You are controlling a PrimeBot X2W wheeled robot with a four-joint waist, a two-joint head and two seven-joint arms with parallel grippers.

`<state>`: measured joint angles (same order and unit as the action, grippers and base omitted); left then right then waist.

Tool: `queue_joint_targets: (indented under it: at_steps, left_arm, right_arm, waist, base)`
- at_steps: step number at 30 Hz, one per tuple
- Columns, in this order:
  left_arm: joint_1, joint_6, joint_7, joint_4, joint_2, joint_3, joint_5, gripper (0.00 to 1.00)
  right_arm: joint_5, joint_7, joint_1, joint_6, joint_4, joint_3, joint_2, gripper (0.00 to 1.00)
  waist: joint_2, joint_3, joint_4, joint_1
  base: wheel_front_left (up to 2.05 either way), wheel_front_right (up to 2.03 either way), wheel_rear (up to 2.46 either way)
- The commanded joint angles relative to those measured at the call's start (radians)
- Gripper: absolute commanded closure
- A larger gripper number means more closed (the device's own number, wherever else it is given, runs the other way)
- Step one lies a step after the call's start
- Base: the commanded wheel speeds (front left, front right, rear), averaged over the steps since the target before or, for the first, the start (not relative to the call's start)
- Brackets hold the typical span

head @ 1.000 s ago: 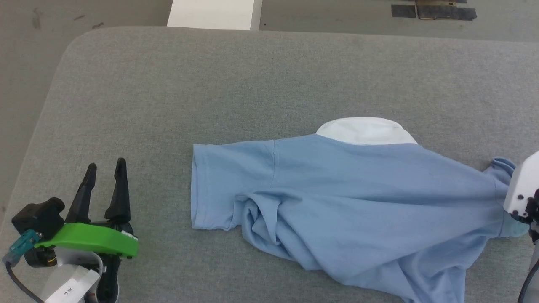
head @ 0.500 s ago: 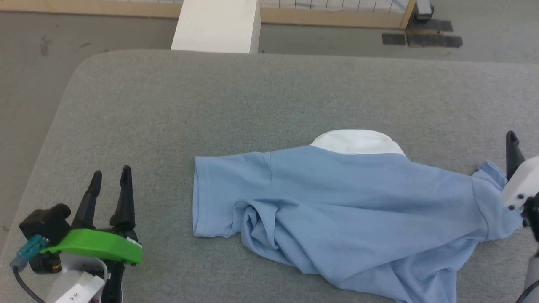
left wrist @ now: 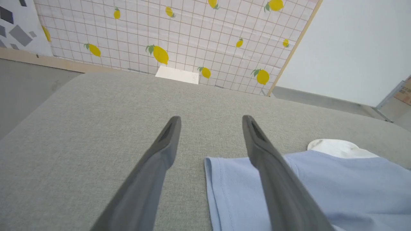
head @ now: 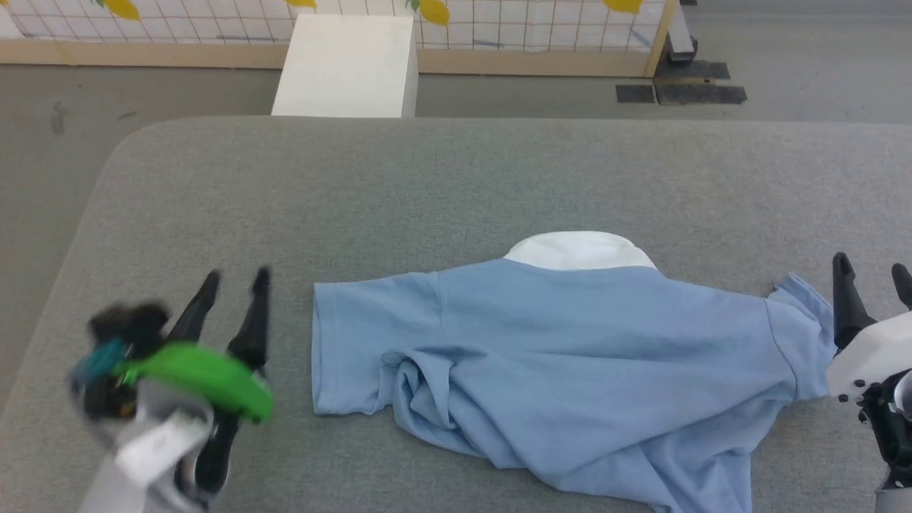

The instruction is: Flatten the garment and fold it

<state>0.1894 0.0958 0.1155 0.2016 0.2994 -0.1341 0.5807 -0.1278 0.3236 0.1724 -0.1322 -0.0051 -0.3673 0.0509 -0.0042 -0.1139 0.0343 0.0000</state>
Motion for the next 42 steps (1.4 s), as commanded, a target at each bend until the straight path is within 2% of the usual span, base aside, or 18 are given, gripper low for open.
queue_joint_targets:
  at_steps: [1,5,8,12,15,22,26,27,28,37,42]
  left_arm:
    - [0.067,0.006,-0.049,0.014,0.013,-0.027,-0.013,0.0]
    - [0.227,0.019,-0.218,0.091,0.03,-0.1,-0.008,0.0]
    - [0.339,0.022,-0.396,0.175,0.05,-0.151,-0.002,0.0]
    - [0.439,0.003,-0.663,0.28,0.073,-0.208,-0.004,0.0]
    - [0.483,-0.015,-0.822,0.32,0.092,-0.244,-0.013,0.0]
    - [0.488,-0.008,-0.995,0.357,0.11,-0.3,-0.01,0.0]
    - [0.455,-0.002,-1.016,0.356,0.104,-0.307,0.014,0.0]
    - [0.45,-0.001,-1.006,0.352,0.102,-0.304,0.019,0.7]
    - [0.443,-0.001,-0.994,0.349,0.102,-0.302,0.022,1.0]
    - [0.405,0.001,-0.88,0.289,0.086,-0.215,0.113,1.0]
    - [0.356,-0.006,-0.801,0.187,0.102,-0.139,0.167,1.0]
  right_arm:
    - [-0.011,-0.004,-0.003,0.002,-0.008,0.004,-0.001,0.0]
    - [-0.01,0.005,0.014,0.002,-0.017,0.013,-0.001,0.0]
    - [-0.01,0.008,0.03,0.002,-0.025,0.025,-0.001,0.0]
    - [-0.007,0.009,0.039,0.002,-0.035,0.027,-0.001,0.0]
    - [-0.01,0.006,0.042,0.002,-0.04,0.025,-0.001,0.0]
    - [-0.019,-0.007,0.052,0.002,-0.041,0.027,-0.001,0.0]
    - [-0.021,-0.012,0.055,0.002,-0.037,0.03,-0.001,0.0]
    - [-0.022,-0.012,0.055,0.002,-0.035,0.031,-0.001,0.0]
    - [-0.021,-0.012,0.056,0.002,-0.033,0.031,-0.001,0.0]
    - [0.023,0.031,0.079,0.002,-0.04,0.043,-0.001,0.0]
    - [0.084,0.167,0.148,0.002,-0.045,0.056,0.0,0.0]
  waist:
    - [0.0042,-0.021,-0.011,0.0]
    - [0.0042,-0.06,-0.032,0.0]
    - [0.0042,-0.093,-0.054,0.0]
    - [0.0042,-0.127,-0.078,0.0]
    - [0.0042,-0.15,-0.091,0.0]
    - [0.0042,-0.19,-0.11,0.0]
    - [0.0042,-0.198,-0.111,0.0]
    - [0.0042,-0.199,-0.11,0.0]
    - [0.0042,-0.201,-0.108,0.0]
    - [0.0042,-0.194,-0.084,0.0]
    - [0.0042,-0.2,-0.082,0.0]
  base:
    - [0.0,0.0,0.0]
    - [0.0,0.0,0.0]
    - [0.0,0.0,0.0]
    - [0.0,0.0,0.0]
    - [0.0,0.0,0.0]
    - [0.0,0.0,0.0]
    - [0.0,0.0,0.0]
    - [0.0,0.0,0.0]
    - [0.0,0.0,0.0]
    - [0.0,0.0,0.0]
    - [0.0,0.0,0.0]
